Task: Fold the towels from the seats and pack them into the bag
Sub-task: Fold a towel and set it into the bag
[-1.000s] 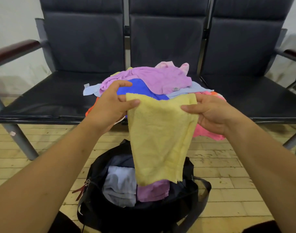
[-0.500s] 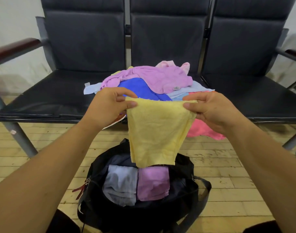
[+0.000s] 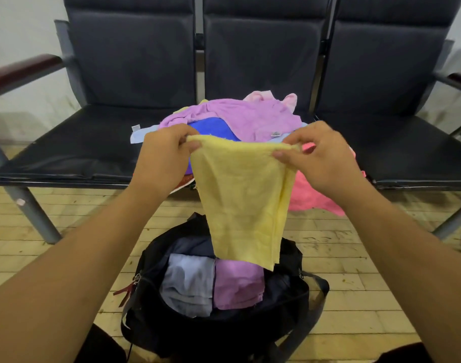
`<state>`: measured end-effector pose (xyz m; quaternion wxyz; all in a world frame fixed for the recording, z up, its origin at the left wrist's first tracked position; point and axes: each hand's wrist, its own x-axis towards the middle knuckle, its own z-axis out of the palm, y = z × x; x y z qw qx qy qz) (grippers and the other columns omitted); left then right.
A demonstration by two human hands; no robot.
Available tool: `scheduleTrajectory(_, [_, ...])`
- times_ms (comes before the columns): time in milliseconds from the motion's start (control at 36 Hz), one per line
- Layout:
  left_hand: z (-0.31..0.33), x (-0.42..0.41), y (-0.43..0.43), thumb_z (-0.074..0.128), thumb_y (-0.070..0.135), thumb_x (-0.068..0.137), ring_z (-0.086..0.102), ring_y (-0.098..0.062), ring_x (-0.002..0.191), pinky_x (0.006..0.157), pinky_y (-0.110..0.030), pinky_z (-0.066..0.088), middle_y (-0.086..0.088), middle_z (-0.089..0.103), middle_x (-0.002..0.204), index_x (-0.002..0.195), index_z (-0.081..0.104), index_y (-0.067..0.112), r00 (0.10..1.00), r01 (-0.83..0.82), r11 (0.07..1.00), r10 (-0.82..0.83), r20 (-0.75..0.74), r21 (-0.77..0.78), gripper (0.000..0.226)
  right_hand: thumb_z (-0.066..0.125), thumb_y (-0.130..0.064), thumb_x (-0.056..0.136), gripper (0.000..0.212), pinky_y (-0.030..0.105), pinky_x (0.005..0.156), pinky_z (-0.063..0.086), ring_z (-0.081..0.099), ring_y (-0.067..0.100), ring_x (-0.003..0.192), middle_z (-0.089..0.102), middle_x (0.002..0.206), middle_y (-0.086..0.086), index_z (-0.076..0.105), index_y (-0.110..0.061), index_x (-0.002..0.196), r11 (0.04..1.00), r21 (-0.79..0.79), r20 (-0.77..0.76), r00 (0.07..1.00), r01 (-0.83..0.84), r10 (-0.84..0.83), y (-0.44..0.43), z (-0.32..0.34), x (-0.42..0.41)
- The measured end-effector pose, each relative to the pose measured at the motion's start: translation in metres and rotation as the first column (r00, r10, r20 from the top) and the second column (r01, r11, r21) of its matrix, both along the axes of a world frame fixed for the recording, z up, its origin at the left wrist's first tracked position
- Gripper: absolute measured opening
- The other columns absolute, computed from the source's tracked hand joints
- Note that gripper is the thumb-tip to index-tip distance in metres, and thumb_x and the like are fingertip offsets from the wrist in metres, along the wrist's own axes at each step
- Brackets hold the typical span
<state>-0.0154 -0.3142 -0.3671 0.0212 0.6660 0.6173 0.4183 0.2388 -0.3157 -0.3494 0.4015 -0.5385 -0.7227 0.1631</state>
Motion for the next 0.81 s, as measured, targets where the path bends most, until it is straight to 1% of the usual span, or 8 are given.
scheduleTrajectory(56, [0.002, -0.003, 0.002, 0.058, 0.022, 0.098, 0.047, -0.007, 0.069, 0.066, -0.013, 0.036, 0.004, 0.055, 0.077, 0.097, 0.067, 0.011, 0.99, 0.027, 0.999, -0.024, 0.139, -0.019, 0.014, 0.076, -0.021, 0.088, 0.014, 0.03, 0.083, 0.052, 0.063, 0.019, 0.086, 0.067, 0.095, 0.006, 0.068, -0.009, 0.089, 0.985, -0.102, -0.25, 0.962, -0.137, 0.108, -0.003, 0.003, 0.002])
scheduleTrajectory(139, [0.003, -0.004, 0.002, 0.047, 0.031, 0.103, 0.042, -0.011, 0.07, 0.067, -0.025, 0.04, -0.003, 0.049, 0.081, 0.091, 0.058, 0.009, 0.856, 0.188, 0.972, -0.093, 0.509, -0.138, 0.028, 0.068, -0.007, 0.09, 0.014, 0.038, 0.074, 0.056, 0.063, 0.026, 0.077, 0.064, 0.081, 0.012, 0.057, -0.008, 0.081, 0.877, -0.231, -0.709, 0.691, -0.42, 0.144, -0.008, 0.004, -0.003])
scheduleTrajectory(250, [0.001, 0.006, -0.005, 0.054, 0.037, 0.096, 0.049, -0.012, 0.067, 0.069, -0.026, 0.036, 0.002, 0.05, 0.073, 0.078, 0.051, 0.022, 0.43, 0.512, 0.84, -0.07, 0.9, -0.179, 0.024, 0.065, -0.008, 0.09, 0.023, 0.033, 0.066, 0.053, 0.061, 0.017, 0.067, 0.061, 0.07, 0.004, 0.051, -0.012, 0.072, 0.85, -0.215, -0.86, 0.506, -0.48, 0.068, -0.009, 0.006, -0.014])
scheduleTrajectory(306, [-0.008, 0.01, -0.012, 0.057, 0.026, 0.097, 0.067, -0.006, 0.075, 0.073, -0.023, 0.05, 0.012, 0.07, 0.081, 0.098, 0.06, 0.022, 0.45, 0.723, 0.638, -0.142, 0.882, -0.266, 0.004, 0.064, -0.009, 0.093, 0.022, 0.036, 0.076, 0.056, 0.064, 0.021, 0.077, 0.064, 0.079, 0.007, 0.052, -0.011, 0.075, 0.84, -0.181, -0.908, 0.416, -0.512, 0.058, -0.009, 0.009, -0.017])
scheduleTrajectory(417, [-0.028, 0.019, -0.019, 0.079, 0.008, 0.076, 0.068, -0.018, 0.11, 0.092, -0.026, 0.055, -0.001, 0.074, 0.115, 0.113, 0.068, 0.012, 0.542, 0.803, 0.412, -0.202, 0.816, -0.431, 0.039, 0.058, -0.014, 0.098, 0.027, 0.041, 0.099, 0.055, 0.068, 0.027, 0.112, 0.068, 0.12, 0.016, 0.055, -0.001, 0.121, 0.768, -0.153, -0.969, 0.248, -0.622, 0.008, -0.004, 0.012, -0.011])
scheduleTrajectory(556, [-0.023, 0.038, -0.027, 0.061, -0.003, 0.072, 0.075, -0.019, 0.081, 0.069, -0.028, 0.06, -0.008, 0.077, 0.092, 0.083, 0.081, 0.009, 0.212, 0.891, 0.41, 0.007, 0.977, -0.196, 0.026, 0.055, -0.013, 0.101, 0.03, 0.038, 0.098, 0.055, 0.067, 0.025, 0.114, 0.066, 0.13, 0.014, 0.062, -0.003, 0.129, 0.747, -0.328, -0.937, 0.297, -0.578, -0.181, 0.007, 0.004, 0.004])
scheduleTrajectory(667, [-0.012, 0.049, -0.036, 0.066, 0.003, 0.056, 0.074, -0.022, 0.07, 0.062, -0.032, 0.061, -0.01, 0.076, 0.082, 0.074, 0.081, 0.007, 0.105, 0.889, 0.441, 0.072, 0.992, -0.127, 0.024, 0.054, -0.016, 0.102, 0.026, 0.035, 0.084, 0.061, 0.073, 0.021, 0.101, 0.071, 0.121, 0.013, 0.068, -0.005, 0.121, 0.69, -0.505, -0.856, 0.404, -0.518, -0.323, 0.011, -0.008, 0.011])
scheduleTrajectory(806, [-0.001, 0.053, -0.03, 0.059, 0.022, 0.069, 0.072, -0.025, 0.078, 0.07, -0.036, 0.061, -0.011, 0.075, 0.091, 0.081, 0.08, 0.006, -0.06, 0.787, 0.617, 0.083, 0.995, -0.004, 0.029, 0.043, -0.068, 0.094, 0.065, 0.038, 0.09, 0.057, 0.069, 0.022, 0.113, 0.069, 0.128, 0.008, 0.077, -0.015, 0.11, 0.555, -0.584, -0.81, 0.46, -0.592, -0.362, 0.008, -0.027, 0.01])
